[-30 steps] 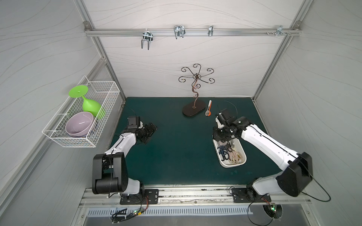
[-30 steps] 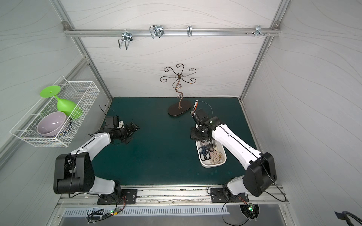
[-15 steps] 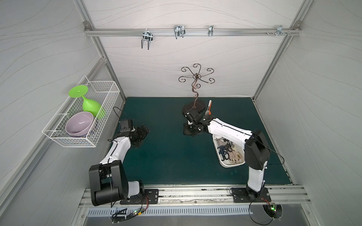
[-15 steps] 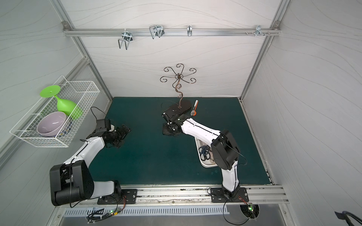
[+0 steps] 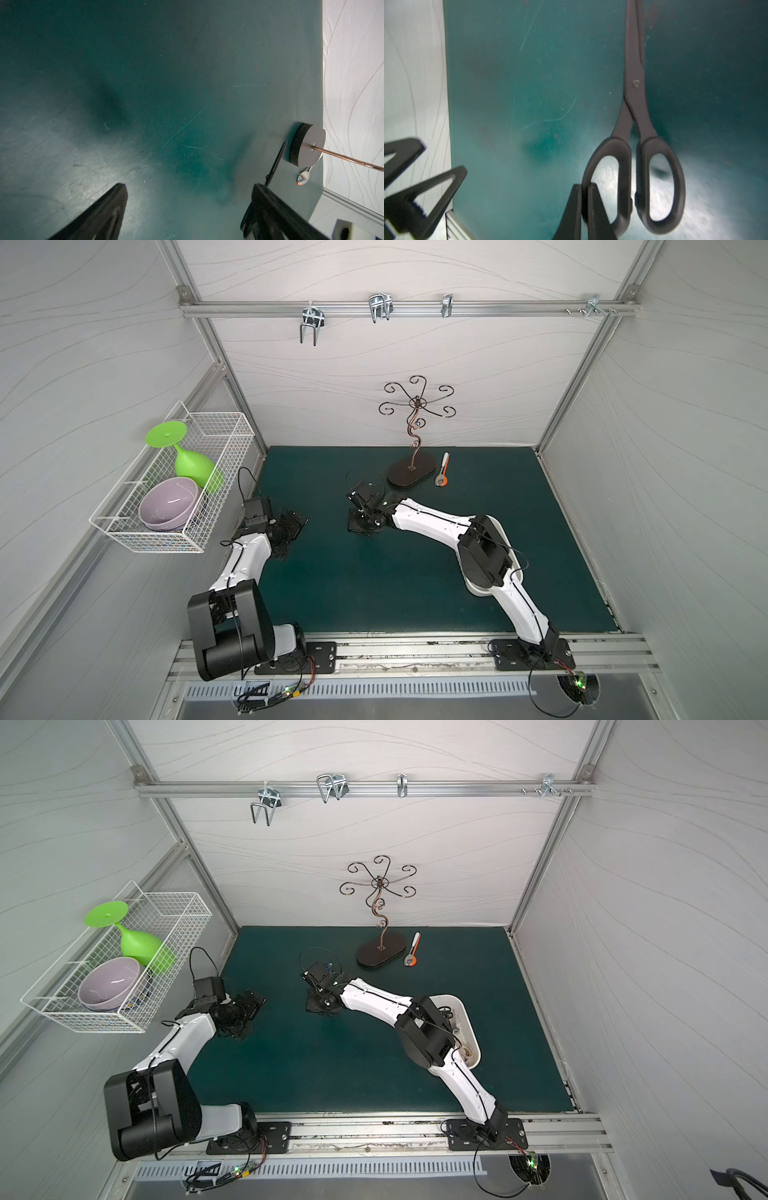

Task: Take the scissors out of the storage box
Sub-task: Place the scissors at the center of the board.

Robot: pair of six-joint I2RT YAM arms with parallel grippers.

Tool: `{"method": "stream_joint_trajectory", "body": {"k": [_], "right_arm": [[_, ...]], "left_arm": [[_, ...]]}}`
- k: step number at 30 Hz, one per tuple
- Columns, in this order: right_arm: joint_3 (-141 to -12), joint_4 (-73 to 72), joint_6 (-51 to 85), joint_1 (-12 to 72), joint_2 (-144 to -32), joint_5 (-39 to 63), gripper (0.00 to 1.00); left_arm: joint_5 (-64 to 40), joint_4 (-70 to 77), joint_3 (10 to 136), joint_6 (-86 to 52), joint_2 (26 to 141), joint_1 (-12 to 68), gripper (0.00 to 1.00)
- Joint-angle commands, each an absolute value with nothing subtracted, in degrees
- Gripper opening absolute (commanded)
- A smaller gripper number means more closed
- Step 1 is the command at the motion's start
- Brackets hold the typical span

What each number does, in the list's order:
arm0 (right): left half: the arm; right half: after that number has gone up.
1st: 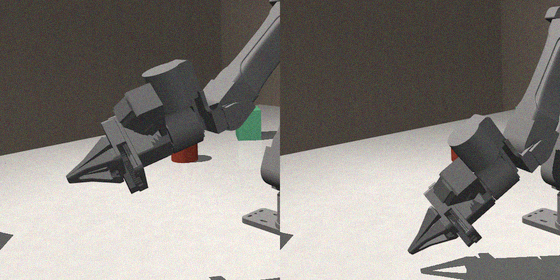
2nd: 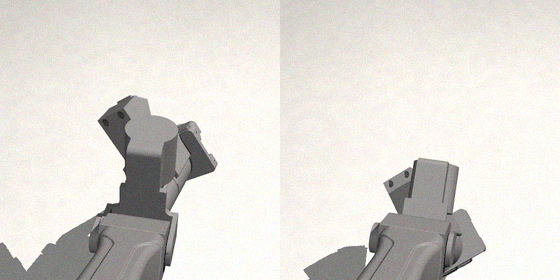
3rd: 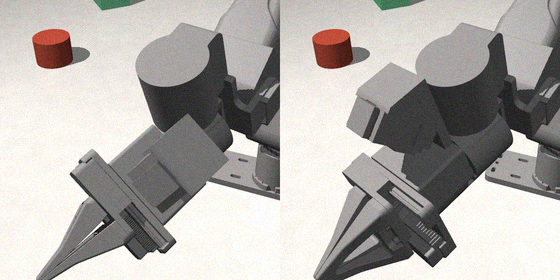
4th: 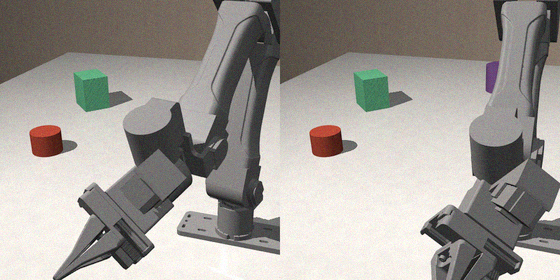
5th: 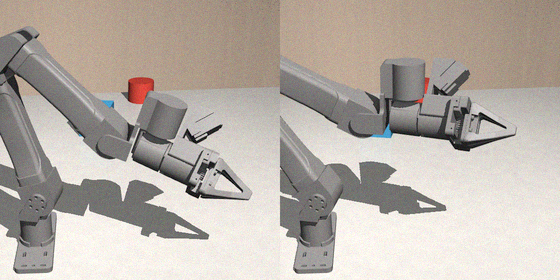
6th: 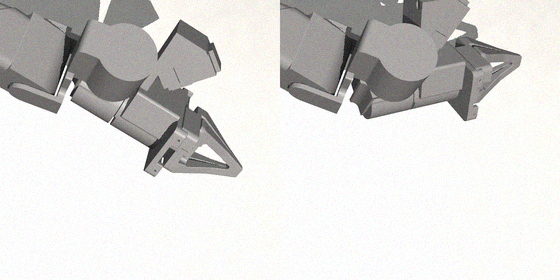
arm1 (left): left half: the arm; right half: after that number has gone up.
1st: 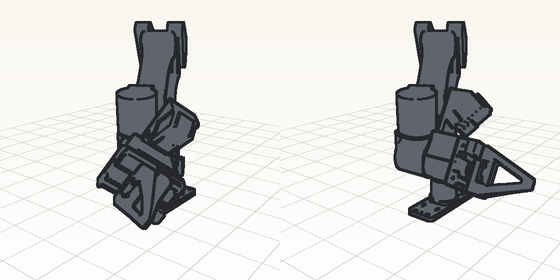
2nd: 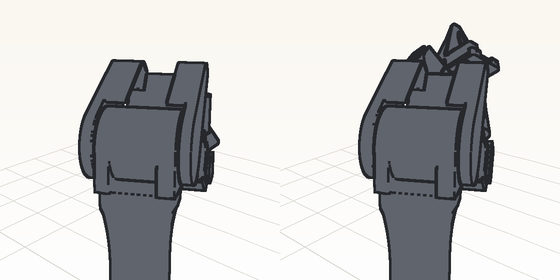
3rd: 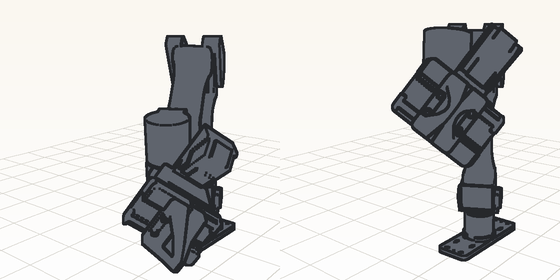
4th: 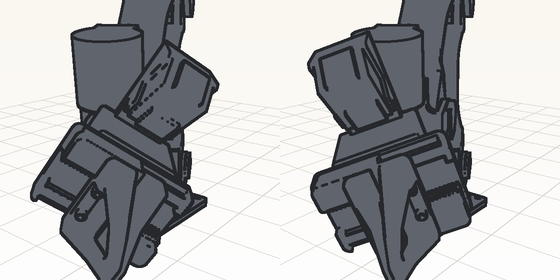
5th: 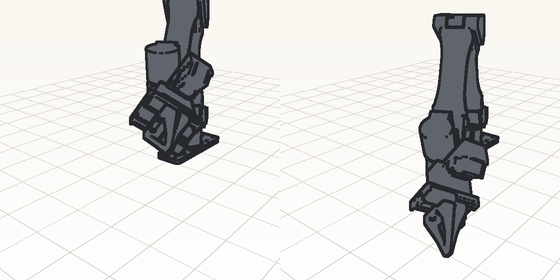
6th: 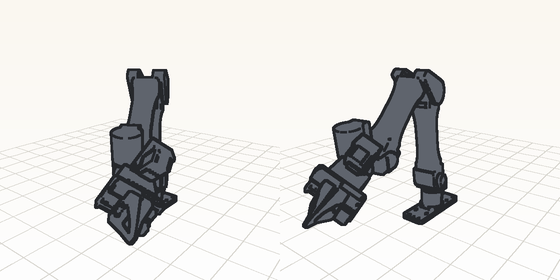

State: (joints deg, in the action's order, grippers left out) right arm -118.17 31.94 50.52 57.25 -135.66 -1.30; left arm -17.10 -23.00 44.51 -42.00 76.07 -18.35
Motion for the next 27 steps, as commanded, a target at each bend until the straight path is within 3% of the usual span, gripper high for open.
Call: {"method": "stream_joint_trajectory", "body": {"k": [1, 17, 27], "right_arm": [[-125.1, 35.6, 52.3, 58.0, -139.0, -3.5, 0.02], [-132.9, 38.2, 54.1, 58.0, -147.9, -4.9, 0.04], [-132.4, 34.3, 56.1, 57.9, -150.0, -2.9, 0.21]], "left_arm": [[-17.1, -22.3, 44.4, -42.3, 75.4, -18.6, 0.98], [-19.3, -21.4, 44.2, -42.9, 76.5, -18.6, 0.97], [-19.4, -21.6, 44.2, -42.7, 76.3, -18.6, 0.97]]}}
